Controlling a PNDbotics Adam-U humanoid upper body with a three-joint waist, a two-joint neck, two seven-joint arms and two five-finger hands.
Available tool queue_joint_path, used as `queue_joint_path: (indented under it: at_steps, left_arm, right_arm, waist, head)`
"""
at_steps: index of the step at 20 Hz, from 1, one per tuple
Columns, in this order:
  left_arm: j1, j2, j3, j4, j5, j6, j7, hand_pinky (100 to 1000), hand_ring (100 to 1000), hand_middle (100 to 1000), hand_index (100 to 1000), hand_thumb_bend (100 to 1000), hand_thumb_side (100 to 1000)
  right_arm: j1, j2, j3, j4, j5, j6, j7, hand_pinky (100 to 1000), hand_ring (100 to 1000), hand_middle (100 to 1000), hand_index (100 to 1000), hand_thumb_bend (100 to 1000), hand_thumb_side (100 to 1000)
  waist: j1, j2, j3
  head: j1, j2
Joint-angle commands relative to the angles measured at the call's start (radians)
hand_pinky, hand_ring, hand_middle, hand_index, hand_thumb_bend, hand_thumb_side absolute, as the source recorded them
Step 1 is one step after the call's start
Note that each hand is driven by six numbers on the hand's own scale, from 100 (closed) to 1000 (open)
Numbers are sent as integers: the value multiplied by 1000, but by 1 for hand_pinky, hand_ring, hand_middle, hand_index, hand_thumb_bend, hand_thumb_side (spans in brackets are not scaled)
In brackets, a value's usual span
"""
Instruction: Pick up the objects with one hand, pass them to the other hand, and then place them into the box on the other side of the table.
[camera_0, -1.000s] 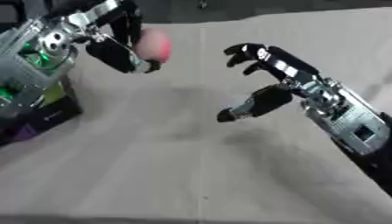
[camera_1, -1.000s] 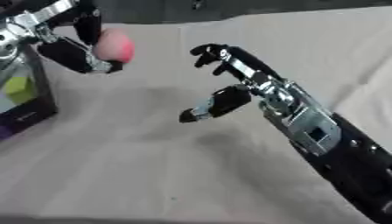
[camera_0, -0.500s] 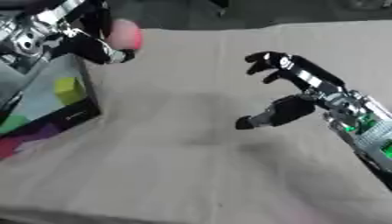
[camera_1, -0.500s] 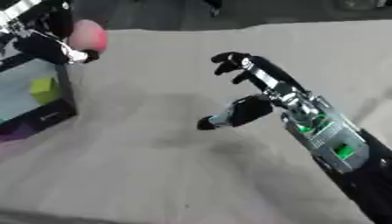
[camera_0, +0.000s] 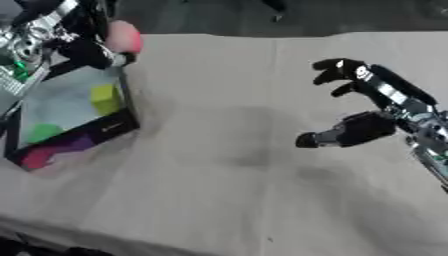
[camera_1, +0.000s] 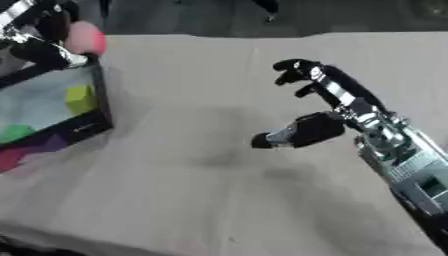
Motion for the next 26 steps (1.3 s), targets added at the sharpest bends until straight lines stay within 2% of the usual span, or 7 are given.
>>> queue_joint_path:
  at_steps: [1, 12, 17, 18, 20, 23, 26]
  left_arm:
    - [-5, 43, 34, 32, 0, -1, 21, 540, 398, 390, 327, 566, 100]
    - [14, 34, 71, 169, -32, -5, 58, 559, 417, 408, 347, 580, 100]
    - [18, 34, 74, 206, -76, -9, 64, 685, 575, 550, 546, 645, 100]
    - [18, 34, 73, 211, -100, -8, 60, 723, 637, 599, 613, 678, 100]
    - [20, 35, 74, 221, -156, -1, 50, 801, 782, 717, 742, 947, 125]
    - [22, 34, 82, 235, -246, 23, 27, 819, 816, 740, 771, 1000, 238]
    - [22, 31, 95, 244, -308, 50, 5, 808, 798, 734, 766, 1000, 265]
  right_arm:
    - [-7, -22, -17, -24, -5, 1, -7, 762, 869, 719, 881, 859, 253]
    - [1, -24, -28, -30, -1, 6, -23, 760, 869, 717, 880, 861, 255]
    - [3, -25, -30, -32, -1, 8, -27, 760, 869, 717, 880, 862, 256]
    - [4, -26, -30, -33, -1, 8, -28, 759, 868, 716, 880, 862, 256]
    - [5, -27, -31, -34, -2, 9, -30, 759, 868, 716, 879, 862, 256]
    - [5, -28, -32, -34, -2, 10, -32, 759, 868, 715, 879, 863, 257]
    - [7, -29, -34, -38, -7, 9, -34, 760, 869, 710, 880, 861, 255]
  waist:
    - [-15, -2, 1]
    - [-23, 4, -6]
    - [-24, 5, -10]
    - [-24, 5, -10]
    - [-24, 5, -11]
    - [-22, 5, -12]
    - [-21, 2, -12]
  head:
    - [13, -7]
    - [34, -4]
    - [33, -4]
    - [33, -3]
    - [33, -3]
    - [31, -1]
    - [28, 1]
